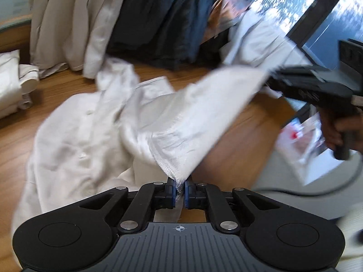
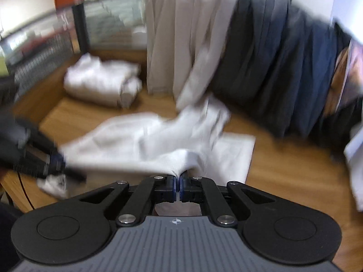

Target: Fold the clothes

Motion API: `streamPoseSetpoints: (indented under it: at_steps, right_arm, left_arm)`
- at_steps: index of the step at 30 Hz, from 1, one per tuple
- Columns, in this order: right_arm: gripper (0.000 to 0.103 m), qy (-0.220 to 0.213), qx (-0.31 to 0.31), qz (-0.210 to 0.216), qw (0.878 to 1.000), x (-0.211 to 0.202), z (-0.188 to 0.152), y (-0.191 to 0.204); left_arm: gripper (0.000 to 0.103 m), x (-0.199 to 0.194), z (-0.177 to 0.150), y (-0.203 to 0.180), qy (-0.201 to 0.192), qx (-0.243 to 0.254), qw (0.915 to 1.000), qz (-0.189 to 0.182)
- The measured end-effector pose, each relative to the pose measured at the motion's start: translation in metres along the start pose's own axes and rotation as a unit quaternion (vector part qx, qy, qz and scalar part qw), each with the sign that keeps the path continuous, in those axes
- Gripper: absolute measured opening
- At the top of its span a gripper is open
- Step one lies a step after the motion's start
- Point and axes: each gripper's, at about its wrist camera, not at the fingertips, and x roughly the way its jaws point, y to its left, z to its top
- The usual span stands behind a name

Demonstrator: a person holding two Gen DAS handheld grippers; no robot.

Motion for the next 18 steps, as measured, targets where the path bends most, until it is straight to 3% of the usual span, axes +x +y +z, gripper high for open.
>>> streamPoseSetpoints:
  at_steps: [2, 7, 11, 18]
  right_arm:
    - [0.003, -0.024, -0.027, 0.001, 0.999, -0.006, 0.025, 0.001]
    - [0.003, -0.043, -0.103, 0.027, 0.993, 0.031, 0.081, 0.008]
    - [0.004, -0.021, -0.142, 0.069, 0.987, 0.087, 0.109, 0.024]
    - [0.004, 0.05, -0.199, 0.126, 0.971, 0.193, 0.123, 0.059]
  left_arm:
    - [0.009, -0.01, 0.004, -0.005, -0.012, -0.009, 0.9999, -0.004]
    - [0.009, -0.023, 0.007, 0.004, -0.028, -0.017, 0.9985, 0.045]
    - [0.009, -0.027, 0.0, 0.043, -0.036, -0.072, 0.991, 0.106]
    - [0.01, -0.025, -0.009, 0.109, -0.046, -0.16, 0.9682, 0.187]
